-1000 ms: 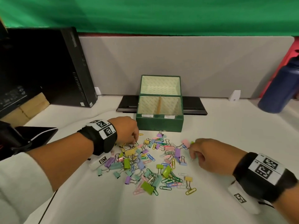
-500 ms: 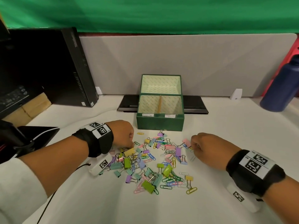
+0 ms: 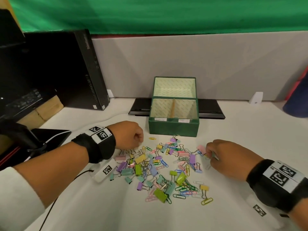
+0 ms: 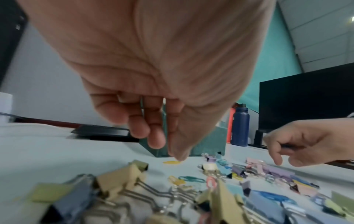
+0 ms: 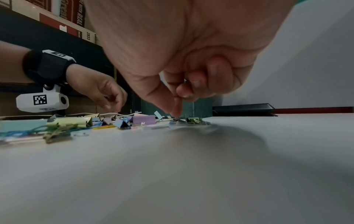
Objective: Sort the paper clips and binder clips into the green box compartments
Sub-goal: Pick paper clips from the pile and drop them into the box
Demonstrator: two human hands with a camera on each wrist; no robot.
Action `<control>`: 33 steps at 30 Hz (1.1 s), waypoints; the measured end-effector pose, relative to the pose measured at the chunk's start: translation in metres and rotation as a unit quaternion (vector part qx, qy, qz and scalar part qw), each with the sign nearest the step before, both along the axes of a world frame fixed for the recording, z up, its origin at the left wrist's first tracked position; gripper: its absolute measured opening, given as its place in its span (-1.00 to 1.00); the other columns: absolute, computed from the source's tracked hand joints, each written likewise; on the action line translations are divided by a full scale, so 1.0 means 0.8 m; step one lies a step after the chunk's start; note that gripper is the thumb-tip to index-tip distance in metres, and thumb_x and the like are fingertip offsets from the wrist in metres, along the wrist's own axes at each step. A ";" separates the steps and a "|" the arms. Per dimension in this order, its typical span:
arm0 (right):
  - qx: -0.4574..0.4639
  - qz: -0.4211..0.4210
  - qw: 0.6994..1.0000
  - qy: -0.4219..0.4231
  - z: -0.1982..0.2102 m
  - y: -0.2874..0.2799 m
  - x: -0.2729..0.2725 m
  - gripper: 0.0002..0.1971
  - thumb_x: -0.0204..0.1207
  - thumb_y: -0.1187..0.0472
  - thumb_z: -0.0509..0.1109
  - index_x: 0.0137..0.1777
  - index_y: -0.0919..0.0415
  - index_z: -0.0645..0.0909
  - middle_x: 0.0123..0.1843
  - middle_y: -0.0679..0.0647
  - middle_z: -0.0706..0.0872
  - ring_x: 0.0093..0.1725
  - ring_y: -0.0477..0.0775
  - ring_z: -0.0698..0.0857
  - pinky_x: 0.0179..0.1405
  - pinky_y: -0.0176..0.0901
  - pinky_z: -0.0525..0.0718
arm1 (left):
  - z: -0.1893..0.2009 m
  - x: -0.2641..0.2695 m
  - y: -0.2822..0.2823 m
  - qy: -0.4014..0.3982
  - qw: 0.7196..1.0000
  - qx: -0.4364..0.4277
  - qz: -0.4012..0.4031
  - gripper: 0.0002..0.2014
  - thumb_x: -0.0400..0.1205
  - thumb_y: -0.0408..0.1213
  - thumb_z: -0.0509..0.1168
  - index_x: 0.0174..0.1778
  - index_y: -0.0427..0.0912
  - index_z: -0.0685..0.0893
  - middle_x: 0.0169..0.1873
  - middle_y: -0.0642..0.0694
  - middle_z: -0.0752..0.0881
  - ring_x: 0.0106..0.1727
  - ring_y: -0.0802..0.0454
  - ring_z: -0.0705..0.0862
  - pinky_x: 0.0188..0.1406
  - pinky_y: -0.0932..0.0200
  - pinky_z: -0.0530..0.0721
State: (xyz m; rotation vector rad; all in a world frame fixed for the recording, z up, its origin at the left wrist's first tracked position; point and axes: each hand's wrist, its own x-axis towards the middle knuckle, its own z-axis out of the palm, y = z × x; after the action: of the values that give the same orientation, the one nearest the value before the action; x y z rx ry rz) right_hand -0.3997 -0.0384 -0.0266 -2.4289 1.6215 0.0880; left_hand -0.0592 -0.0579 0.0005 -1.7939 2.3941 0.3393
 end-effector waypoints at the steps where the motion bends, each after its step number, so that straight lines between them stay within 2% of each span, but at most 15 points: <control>1: 0.003 0.001 1.000 0.004 0.000 0.000 0.000 -0.94 0.62 0.10 0.27 -0.03 0.00 0.56 -0.04 -0.03 0.63 -0.09 -0.05 0.62 -0.21 -0.33 0.49 | -0.002 -0.008 -0.002 -0.004 1.000 -0.001 -0.020 -0.82 0.59 -0.04 0.38 0.10 0.16 0.73 -0.03 0.18 0.64 0.02 0.12 0.62 0.09 0.14 0.65; 4: 0.004 0.001 1.000 0.004 0.001 0.000 0.000 -0.96 0.60 0.11 0.28 -0.04 0.00 0.56 -0.03 -0.01 0.63 -0.09 -0.03 0.62 -0.21 -0.31 0.48 | -0.010 -0.031 -0.007 -0.080 0.996 0.004 -0.049 -0.74 0.59 0.09 0.36 0.14 0.13 0.74 0.02 0.15 0.68 0.09 0.08 0.61 0.04 0.12 0.62; 7: 0.003 0.000 1.000 0.004 -0.001 0.000 0.000 -0.95 0.61 0.09 0.28 -0.03 0.01 0.56 -0.03 -0.02 0.63 -0.09 -0.04 0.62 -0.24 -0.33 0.44 | -0.016 -0.043 -0.012 -0.109 0.992 -0.003 -0.069 -0.86 0.65 -0.09 0.29 -0.06 0.05 0.76 -0.13 0.12 0.68 0.05 0.03 0.65 -0.15 0.17 0.53; 11: 0.000 0.000 1.000 0.002 -0.002 0.000 0.000 -0.93 0.62 0.08 0.27 -0.02 0.01 0.57 -0.01 -0.04 0.64 -0.07 -0.03 0.63 -0.18 -0.31 0.52 | -0.023 -0.039 -0.014 -0.090 0.993 0.015 -0.069 -0.88 0.65 -0.13 0.21 -0.20 0.05 0.58 -0.25 0.10 0.59 -0.04 0.00 0.62 -0.19 0.16 0.52; 15: 0.003 0.002 1.000 0.004 -0.001 0.000 0.001 -0.91 0.64 0.05 0.27 0.00 0.02 0.56 0.00 -0.02 0.65 -0.07 -0.04 0.63 -0.19 -0.34 0.49 | -0.020 -0.022 -0.020 0.059 0.998 0.004 -0.010 -0.88 0.59 -0.17 0.38 -0.26 0.02 0.61 -0.25 0.06 0.70 -0.18 0.05 0.65 -0.26 0.26 0.51; 17: 0.002 0.004 1.000 0.005 -0.002 0.000 0.001 -0.91 0.63 0.05 0.27 -0.02 0.01 0.56 -0.02 -0.03 0.64 -0.08 -0.04 0.63 -0.22 -0.34 0.47 | -0.014 -0.011 -0.023 0.182 0.981 0.029 0.059 -0.91 0.57 -0.28 0.46 -0.13 -0.06 0.66 -0.23 -0.02 0.80 -0.21 0.04 0.72 -0.26 0.23 0.64; 18: 0.001 0.006 1.000 0.005 -0.001 0.000 0.001 -0.92 0.63 0.05 0.27 -0.05 0.00 0.55 -0.03 -0.03 0.63 -0.09 -0.04 0.62 -0.23 -0.33 0.46 | -0.010 -0.008 -0.023 0.237 0.965 0.060 0.090 -0.88 0.59 -0.36 0.42 -0.03 -0.09 0.65 -0.22 -0.09 0.83 -0.24 0.00 0.75 -0.26 0.17 0.71; 19: -0.001 0.008 1.000 0.004 -0.001 0.001 0.001 -0.92 0.63 0.06 0.27 -0.07 0.00 0.54 -0.04 -0.04 0.63 -0.10 -0.04 0.62 -0.26 -0.34 0.44 | -0.008 -0.005 -0.022 0.252 0.959 0.081 0.097 -0.85 0.63 -0.41 0.34 0.05 -0.09 0.64 -0.23 -0.14 0.82 -0.28 -0.01 0.75 -0.27 0.13 0.73; 20: -0.002 0.007 1.000 0.003 0.000 0.001 0.001 -0.92 0.63 0.07 0.27 -0.08 0.00 0.54 -0.05 -0.04 0.63 -0.11 -0.05 0.62 -0.28 -0.35 0.42 | -0.007 -0.004 -0.021 0.219 0.969 0.077 0.084 -0.82 0.66 -0.43 0.25 0.07 -0.08 0.65 -0.25 -0.13 0.79 -0.30 0.02 0.72 -0.27 0.15 0.70; 22: -0.001 0.008 1.000 0.003 0.001 0.001 0.002 -0.92 0.64 0.07 0.27 -0.08 0.00 0.53 -0.05 -0.05 0.63 -0.12 -0.07 0.61 -0.30 -0.37 0.39 | -0.004 -0.007 -0.018 0.081 0.995 0.042 0.037 -0.82 0.69 -0.35 0.15 -0.02 -0.10 0.66 -0.21 0.00 0.68 -0.19 0.08 0.67 -0.19 0.24 0.55; 24: 0.003 0.007 1.000 0.008 0.000 0.001 0.001 -0.91 0.65 0.06 0.27 -0.06 0.01 0.54 -0.03 -0.05 0.64 -0.10 -0.07 0.62 -0.29 -0.38 0.40 | -0.004 -0.017 -0.009 -0.043 0.998 0.036 0.006 -0.88 0.66 -0.25 0.17 -0.12 -0.06 0.61 -0.13 0.05 0.62 -0.08 0.03 0.63 -0.14 0.15 0.55; 25: 0.005 0.007 1.000 0.008 -0.001 0.001 0.001 -0.91 0.65 0.06 0.27 -0.05 0.02 0.55 -0.02 -0.05 0.64 -0.10 -0.07 0.63 -0.28 -0.38 0.42 | -0.005 -0.021 -0.004 -0.073 0.996 0.042 -0.006 -0.94 0.60 -0.23 0.22 -0.14 -0.02 0.59 -0.12 0.07 0.60 -0.10 0.04 0.62 -0.15 0.11 0.60; 27: 0.005 0.007 1.000 0.006 -0.001 0.001 0.000 -0.91 0.65 0.06 0.26 -0.04 0.01 0.55 -0.02 -0.04 0.65 -0.09 -0.07 0.63 -0.26 -0.37 0.45 | -0.009 -0.023 0.006 -0.073 0.996 0.045 -0.025 -0.87 0.49 -0.18 0.31 -0.08 0.13 0.60 -0.08 0.15 0.56 -0.12 0.11 0.59 -0.20 0.13 0.62; 29: 0.006 0.008 1.000 0.006 -0.001 0.001 0.001 -0.91 0.65 0.05 0.26 -0.03 0.01 0.56 -0.02 -0.03 0.65 -0.09 -0.07 0.63 -0.25 -0.37 0.45 | -0.012 -0.021 0.015 -0.071 0.996 0.035 -0.043 -0.81 0.50 -0.09 0.34 0.00 0.26 0.60 -0.04 0.20 0.51 -0.09 0.13 0.58 -0.19 0.17 0.60; 33: 0.006 0.008 1.000 0.001 -0.003 0.001 0.000 -0.90 0.64 0.03 0.26 -0.02 0.00 0.56 -0.01 -0.06 0.65 -0.09 -0.10 0.63 -0.21 -0.36 0.53 | -0.013 -0.009 0.027 -0.075 0.994 0.031 -0.068 -0.85 0.51 0.02 0.35 -0.01 0.24 0.64 -0.04 0.17 0.52 -0.07 0.14 0.58 -0.10 0.14 0.65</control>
State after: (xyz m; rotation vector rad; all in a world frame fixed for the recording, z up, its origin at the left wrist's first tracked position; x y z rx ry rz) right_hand -0.3996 -0.0380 -0.0288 -2.4340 1.5979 0.1031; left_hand -0.0665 -0.0359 -0.0102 -1.5610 2.3585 0.2508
